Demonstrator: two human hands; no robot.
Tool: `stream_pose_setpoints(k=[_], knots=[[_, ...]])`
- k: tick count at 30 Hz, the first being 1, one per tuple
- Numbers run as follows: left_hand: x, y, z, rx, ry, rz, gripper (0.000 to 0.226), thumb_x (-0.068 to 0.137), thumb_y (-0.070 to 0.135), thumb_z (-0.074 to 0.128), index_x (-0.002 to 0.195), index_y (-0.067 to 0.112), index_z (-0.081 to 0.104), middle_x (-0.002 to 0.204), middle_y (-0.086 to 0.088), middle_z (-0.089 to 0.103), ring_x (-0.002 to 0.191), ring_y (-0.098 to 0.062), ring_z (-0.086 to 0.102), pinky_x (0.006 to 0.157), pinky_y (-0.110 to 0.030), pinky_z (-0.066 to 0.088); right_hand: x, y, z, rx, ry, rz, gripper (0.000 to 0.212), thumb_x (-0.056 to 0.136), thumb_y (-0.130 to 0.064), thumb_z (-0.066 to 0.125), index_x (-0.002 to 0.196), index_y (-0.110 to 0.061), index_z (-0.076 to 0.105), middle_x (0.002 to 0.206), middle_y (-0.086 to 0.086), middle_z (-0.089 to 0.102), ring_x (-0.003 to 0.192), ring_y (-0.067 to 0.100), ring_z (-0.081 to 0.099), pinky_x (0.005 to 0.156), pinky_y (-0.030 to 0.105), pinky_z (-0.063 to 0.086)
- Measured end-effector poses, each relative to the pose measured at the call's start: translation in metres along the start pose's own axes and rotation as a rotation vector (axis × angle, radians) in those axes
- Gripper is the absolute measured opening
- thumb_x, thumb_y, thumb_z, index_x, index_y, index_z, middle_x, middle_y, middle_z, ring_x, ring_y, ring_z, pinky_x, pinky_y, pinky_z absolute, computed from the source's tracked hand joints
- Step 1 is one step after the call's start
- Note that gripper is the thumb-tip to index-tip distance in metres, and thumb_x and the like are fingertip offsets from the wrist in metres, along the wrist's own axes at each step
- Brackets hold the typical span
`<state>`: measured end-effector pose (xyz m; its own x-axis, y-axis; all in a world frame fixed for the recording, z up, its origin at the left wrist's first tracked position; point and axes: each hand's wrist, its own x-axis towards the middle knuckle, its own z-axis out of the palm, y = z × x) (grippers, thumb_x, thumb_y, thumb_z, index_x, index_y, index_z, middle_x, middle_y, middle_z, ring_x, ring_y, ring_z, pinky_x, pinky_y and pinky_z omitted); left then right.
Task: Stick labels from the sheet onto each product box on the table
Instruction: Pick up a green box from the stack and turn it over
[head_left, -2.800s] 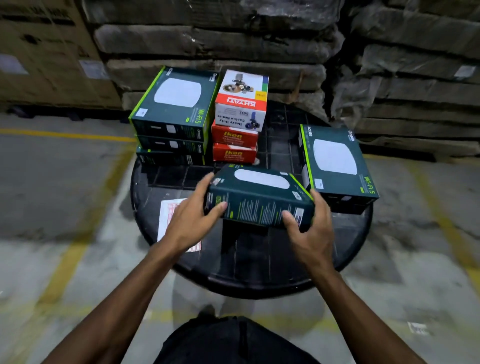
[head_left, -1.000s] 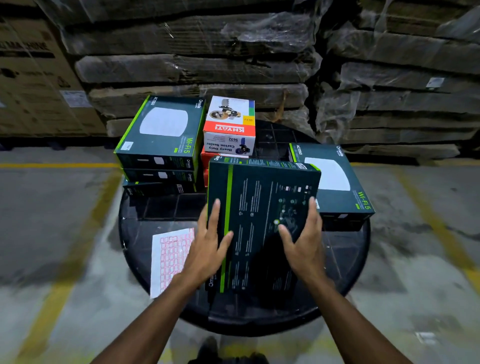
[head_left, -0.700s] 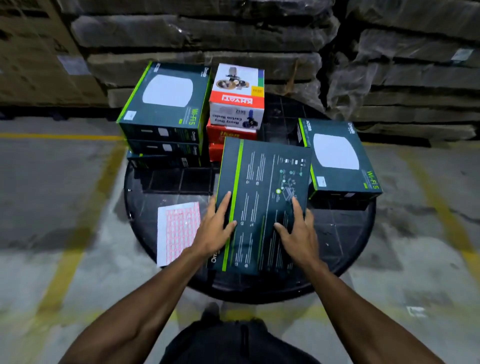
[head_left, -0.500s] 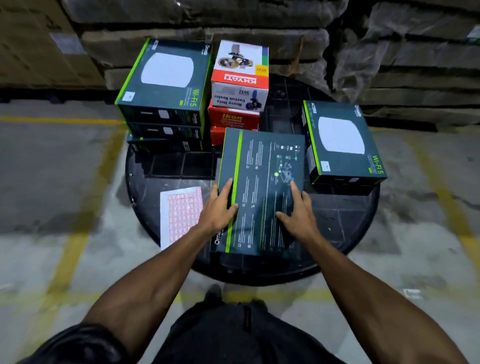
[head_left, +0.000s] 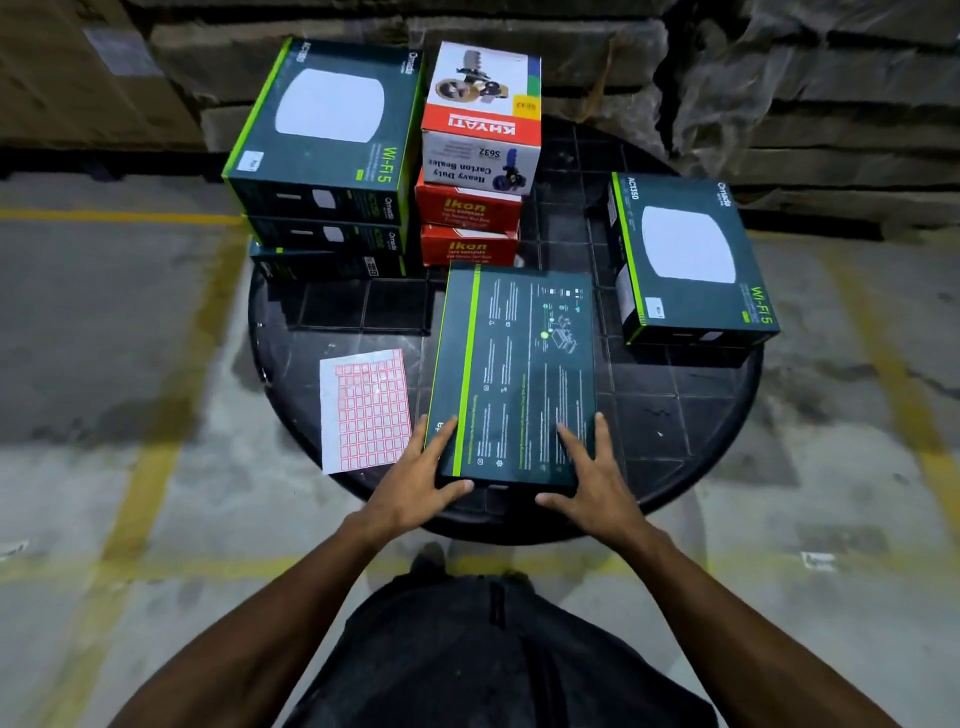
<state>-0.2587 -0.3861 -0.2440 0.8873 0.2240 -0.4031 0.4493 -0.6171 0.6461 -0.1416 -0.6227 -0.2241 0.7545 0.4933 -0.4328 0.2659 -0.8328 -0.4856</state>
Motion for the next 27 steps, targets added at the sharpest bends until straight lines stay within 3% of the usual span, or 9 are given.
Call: stream_pose_setpoints(k=[4, 8, 13, 17, 21, 27], knots=[[-0.001, -0.004, 0.005, 0.035, 0.06, 0.023, 0.086, 0.089, 0.039, 0.066, 0.154, 0.036, 0.009, 0.161, -0.013, 0.007, 0.145, -0.031, 0.025, 0.114, -0.046, 0.031, -0.002, -0.005, 0.003, 0.005, 0.062, 0.013, 0.09, 0.084, -0.029, 0.076, 0.152, -0.038, 0.018, 0.161, -0.003, -0.021, 0.142, 0.037, 0.029, 0.105, 0.053, 0.042], [-0.006, -0.001, -0.001, 0.095, 0.078, 0.024, 0.08, 0.091, 0.046, 0.06, 0.154, 0.037, 0.011, 0.159, -0.011, 0.017, 0.142, -0.032, 0.032, 0.108, -0.05, 0.039, -0.014, -0.01, 0.001, -0.008, 0.135, -0.026, 0.076, 0.088, -0.036, 0.069, 0.151, -0.035, 0.026, 0.163, -0.003, -0.003, 0.138, 0.033, 0.036, 0.099, 0.049, 0.046], [-0.02, 0.019, -0.026, 0.13, 0.17, 0.07, 0.069, 0.093, 0.047, 0.055, 0.153, 0.03, 0.023, 0.155, -0.003, 0.03, 0.135, -0.027, 0.041, 0.102, -0.043, 0.043, -0.028, -0.017, -0.018, -0.006, 0.277, -0.087, 0.065, 0.088, -0.047, 0.066, 0.145, -0.028, 0.042, 0.158, -0.004, 0.023, 0.131, 0.027, 0.046, 0.093, 0.045, 0.048], [-0.028, 0.049, -0.054, 0.119, 0.29, 0.104, 0.061, 0.094, 0.051, 0.053, 0.148, 0.028, 0.037, 0.144, -0.002, 0.048, 0.126, -0.025, 0.049, 0.097, -0.038, 0.042, -0.033, -0.031, -0.039, 0.055, 0.473, -0.163, 0.054, 0.089, -0.044, 0.065, 0.135, -0.018, 0.056, 0.146, -0.001, 0.044, 0.124, 0.023, 0.052, 0.09, 0.043, 0.048], [-0.026, 0.085, -0.084, 0.102, 0.43, 0.115, 0.055, 0.093, 0.052, 0.054, 0.141, 0.025, 0.049, 0.139, -0.001, 0.056, 0.124, -0.025, 0.053, 0.097, -0.035, 0.041, -0.026, -0.049, -0.066, 0.121, 0.61, -0.178, 0.045, 0.09, -0.038, 0.065, 0.128, -0.014, 0.061, 0.141, 0.001, 0.051, 0.124, 0.022, 0.053, 0.095, 0.042, 0.046], [-0.017, 0.118, -0.116, 0.112, 0.46, 0.055, 0.061, 0.09, 0.066, 0.044, 0.139, 0.03, 0.051, 0.131, -0.003, 0.063, 0.117, -0.028, 0.058, 0.089, -0.035, 0.042, -0.017, -0.071, -0.098, 0.203, 0.71, -0.224, 0.039, 0.09, -0.037, 0.066, 0.12, -0.011, 0.067, 0.13, 0.002, 0.058, 0.113, 0.021, 0.059, 0.091, 0.041, 0.05]])
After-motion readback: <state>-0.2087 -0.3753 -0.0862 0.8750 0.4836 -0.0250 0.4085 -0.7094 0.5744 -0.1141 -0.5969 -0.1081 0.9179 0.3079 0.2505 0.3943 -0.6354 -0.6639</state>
